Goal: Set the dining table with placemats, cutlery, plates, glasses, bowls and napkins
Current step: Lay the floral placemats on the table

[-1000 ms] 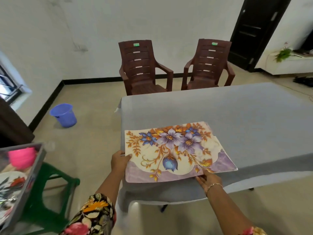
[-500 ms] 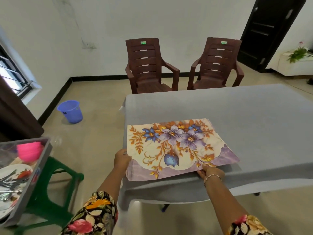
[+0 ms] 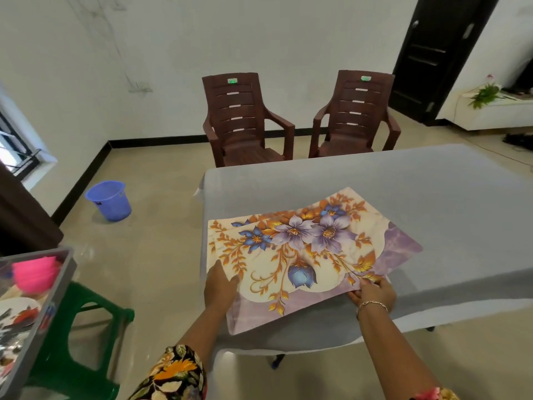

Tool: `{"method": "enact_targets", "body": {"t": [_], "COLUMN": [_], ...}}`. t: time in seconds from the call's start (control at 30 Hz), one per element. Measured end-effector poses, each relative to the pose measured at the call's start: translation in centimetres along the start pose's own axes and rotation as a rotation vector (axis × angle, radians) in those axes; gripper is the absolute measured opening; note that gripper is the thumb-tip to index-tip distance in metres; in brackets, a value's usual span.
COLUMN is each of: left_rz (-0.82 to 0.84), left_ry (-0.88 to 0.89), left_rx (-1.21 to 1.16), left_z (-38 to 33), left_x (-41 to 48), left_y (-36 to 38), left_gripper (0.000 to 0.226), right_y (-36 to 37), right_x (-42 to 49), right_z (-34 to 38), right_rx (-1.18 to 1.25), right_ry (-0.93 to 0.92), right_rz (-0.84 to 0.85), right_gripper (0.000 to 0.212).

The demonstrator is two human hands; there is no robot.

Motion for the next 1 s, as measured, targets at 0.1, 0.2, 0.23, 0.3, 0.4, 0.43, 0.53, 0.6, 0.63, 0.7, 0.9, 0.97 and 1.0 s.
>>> {"method": "enact_targets", "body": {"t": [0.1,0.2,0.23,0.3,0.4,0.43,0.53,0.6,0.63,0.7,0.9,0.97,1.0], "left_rz": [0.001,-0.041,-0.045,-0.024,0.04,0.07,0.147,0.194,0.217,0.26,0.312,0.321,0.322], "left_ry": [-0.034,-0.09,-0.09,-0.079,-0.072,-0.06,-0.017,0.007,0.009,-0.015,-0.067,-0.092,-0.087], "left_rx": [-0.198,-0.288,-0.305,-0.336,-0.388,-0.405,-0.435,-0.442,-0.454,-0.482,-0.523,-0.522,-0.509], "left_z": [-2.2,-4.6,-5.5,-7.4,-10.4,-11.2,-13.9,-15.7,-16.8,-18.7,-24.8,-26.8,-27.7], "left_x": [0.2,0.2,0.1,-0.2,-0.8,-0.8,-0.7,-0.5,-0.3,0.1,1.9,2.0,2.1], "left_y": [1.4,3.0,3.7,5.2,8.1,9.2,13.0,15.8,17.2,20.3,29.6,31.9,33.0], "left_gripper": [0.045,0.029,0.027,0.029,0.027,0.027,0.029,0.031,0.032,0.031,0.026,0.029,0.029], "right_y": [-2.0,-4.7,-5.7,-7.6,-10.4,-11.2,-13.9,-15.4,-16.0,-17.1,-19.5,-20.1,-20.3], "right_x": [1.1,2.5,3.0,4.0,5.8,6.4,9.0,11.3,12.6,15.2,23.3,25.9,27.1], "right_z": [1.0,2.1,2.4,3.1,4.4,4.9,6.5,7.7,8.4,9.9,15.3,16.9,17.6], "right_rx": [0.046,0.106,0.119,0.165,0.214,0.231,0.273,0.297,0.306,0.312,0.279,0.257,0.25], "right_ry": [-0.004,0.005,0.009,0.02,0.013,0.01,0.009,0.008,0.007,0.0,0.005,0.027,0.037], "right_rz": [0.001,-0.018,-0.025,-0.043,-0.088,-0.102,-0.132,-0.147,-0.155,-0.169,-0.162,-0.158,-0.152], "right_gripper": [0.011,0.015,0.016,0.017,0.02,0.021,0.021,0.025,0.027,0.028,0.031,0.031,0.03]}}
Point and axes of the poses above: each hand's wrist, its own x-axis towards the middle knuckle, its own y-axis out of the palm, z = x × y, the point moved 3 cm from there along x, towards the middle knuckle, and after that the axes turned 3 degrees about -x, right-handed, at the moved point
